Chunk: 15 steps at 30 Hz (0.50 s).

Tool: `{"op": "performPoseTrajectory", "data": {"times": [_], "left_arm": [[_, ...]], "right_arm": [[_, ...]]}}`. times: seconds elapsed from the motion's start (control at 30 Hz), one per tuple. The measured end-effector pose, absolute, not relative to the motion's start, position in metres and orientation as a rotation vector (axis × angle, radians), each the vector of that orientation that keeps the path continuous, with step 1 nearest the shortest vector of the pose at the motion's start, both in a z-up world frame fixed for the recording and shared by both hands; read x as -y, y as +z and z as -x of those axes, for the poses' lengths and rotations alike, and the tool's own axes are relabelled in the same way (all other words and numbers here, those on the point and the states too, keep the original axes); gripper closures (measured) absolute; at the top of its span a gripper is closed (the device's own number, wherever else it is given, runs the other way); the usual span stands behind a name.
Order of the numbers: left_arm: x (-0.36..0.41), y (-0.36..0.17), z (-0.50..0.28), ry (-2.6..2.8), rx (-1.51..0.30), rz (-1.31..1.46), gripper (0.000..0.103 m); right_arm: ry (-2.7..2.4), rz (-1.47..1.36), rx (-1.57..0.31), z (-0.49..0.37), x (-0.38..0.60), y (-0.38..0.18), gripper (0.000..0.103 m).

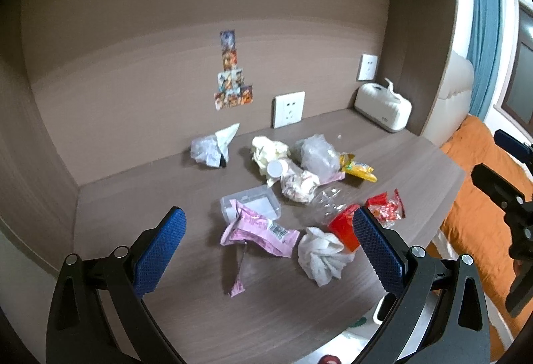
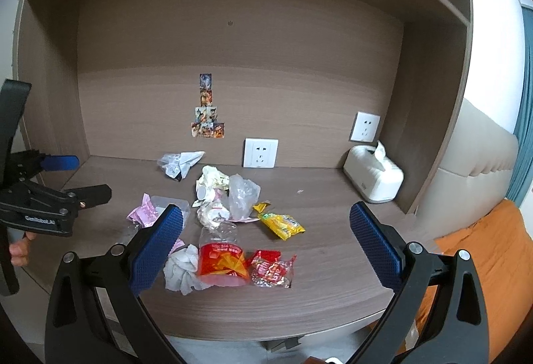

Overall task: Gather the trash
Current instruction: 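Grasp the pink wrapper with the left tool while the right tool grasps the red-labelled bottle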

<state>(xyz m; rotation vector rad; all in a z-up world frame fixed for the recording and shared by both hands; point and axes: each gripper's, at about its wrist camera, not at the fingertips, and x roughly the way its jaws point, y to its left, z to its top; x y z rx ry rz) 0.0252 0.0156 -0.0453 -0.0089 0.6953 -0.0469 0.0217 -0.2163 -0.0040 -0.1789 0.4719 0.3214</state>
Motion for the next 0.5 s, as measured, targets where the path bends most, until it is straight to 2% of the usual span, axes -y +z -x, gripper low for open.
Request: {"op": "performPoseTrajectory", "data": {"times": [0.5], "left_arm": [[-0.047,-0.133,-0.086,-0.038,-0.851,0.110,0.004]], "right_arm": [[0.367,0.178,-0.685,-0.087,0.179,-0.073,0.003]]}}
